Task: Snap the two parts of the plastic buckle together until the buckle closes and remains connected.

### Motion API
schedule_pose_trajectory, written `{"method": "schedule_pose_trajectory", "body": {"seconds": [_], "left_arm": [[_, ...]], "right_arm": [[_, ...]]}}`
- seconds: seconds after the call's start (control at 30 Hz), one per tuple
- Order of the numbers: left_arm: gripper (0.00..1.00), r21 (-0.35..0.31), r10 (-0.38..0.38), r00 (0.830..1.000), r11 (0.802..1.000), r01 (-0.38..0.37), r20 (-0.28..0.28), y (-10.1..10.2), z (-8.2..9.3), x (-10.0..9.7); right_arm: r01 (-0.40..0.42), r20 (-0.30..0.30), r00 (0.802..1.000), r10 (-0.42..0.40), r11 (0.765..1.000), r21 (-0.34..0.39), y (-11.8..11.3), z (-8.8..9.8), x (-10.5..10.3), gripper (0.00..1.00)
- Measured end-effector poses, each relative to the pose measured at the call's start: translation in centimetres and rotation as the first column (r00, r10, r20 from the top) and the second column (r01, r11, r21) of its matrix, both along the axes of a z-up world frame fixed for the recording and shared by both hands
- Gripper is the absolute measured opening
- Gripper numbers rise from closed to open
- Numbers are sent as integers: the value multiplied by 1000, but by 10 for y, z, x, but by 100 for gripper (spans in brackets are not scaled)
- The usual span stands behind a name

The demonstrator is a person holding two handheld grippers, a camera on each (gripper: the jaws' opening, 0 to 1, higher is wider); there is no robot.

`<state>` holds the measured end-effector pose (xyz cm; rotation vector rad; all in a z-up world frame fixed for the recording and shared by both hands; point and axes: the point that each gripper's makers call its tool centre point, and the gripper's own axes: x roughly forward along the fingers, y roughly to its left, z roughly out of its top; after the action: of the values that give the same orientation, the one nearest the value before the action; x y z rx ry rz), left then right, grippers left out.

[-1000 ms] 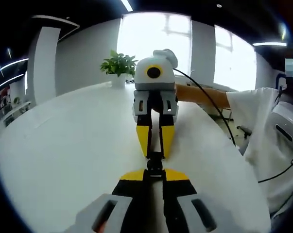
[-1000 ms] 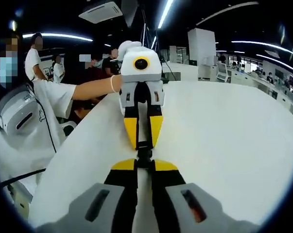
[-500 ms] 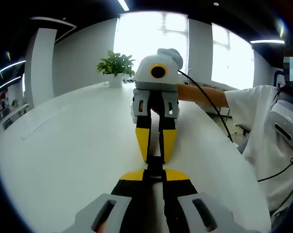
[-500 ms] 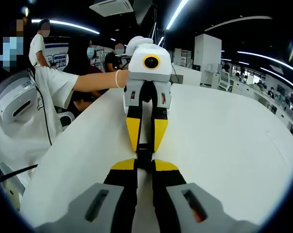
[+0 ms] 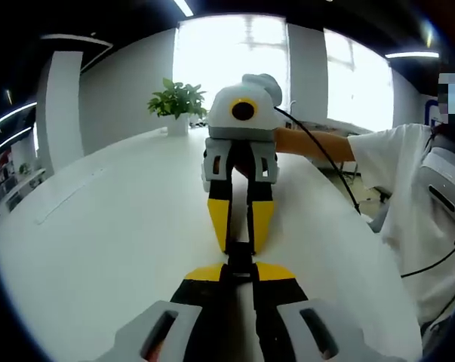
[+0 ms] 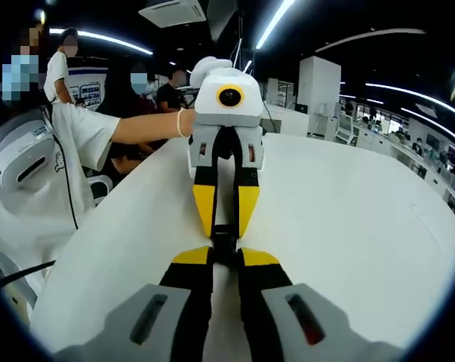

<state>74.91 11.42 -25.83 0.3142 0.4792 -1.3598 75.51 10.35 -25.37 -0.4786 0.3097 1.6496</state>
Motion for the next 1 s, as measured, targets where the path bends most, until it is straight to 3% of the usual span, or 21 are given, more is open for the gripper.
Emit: {"method": "schedule_pose_trajectory", "body": {"seconds": [0.47,0.77,1.0], "left_arm": [[12,-34,36,999,999,-37,-31,-3,4,5],[16,-47,68,997,997,-67,20,-1,13,6],[16,-96,127,991,988,-123,36,4,24,9]], "right_arm": [[18,-17,1000,-17,1000,13,1,-1,2,13],[26,-19,999,-25,999,23,1,-1,1,12],[36,-20,999,-36,999,31,2,-2,1,12]]}}
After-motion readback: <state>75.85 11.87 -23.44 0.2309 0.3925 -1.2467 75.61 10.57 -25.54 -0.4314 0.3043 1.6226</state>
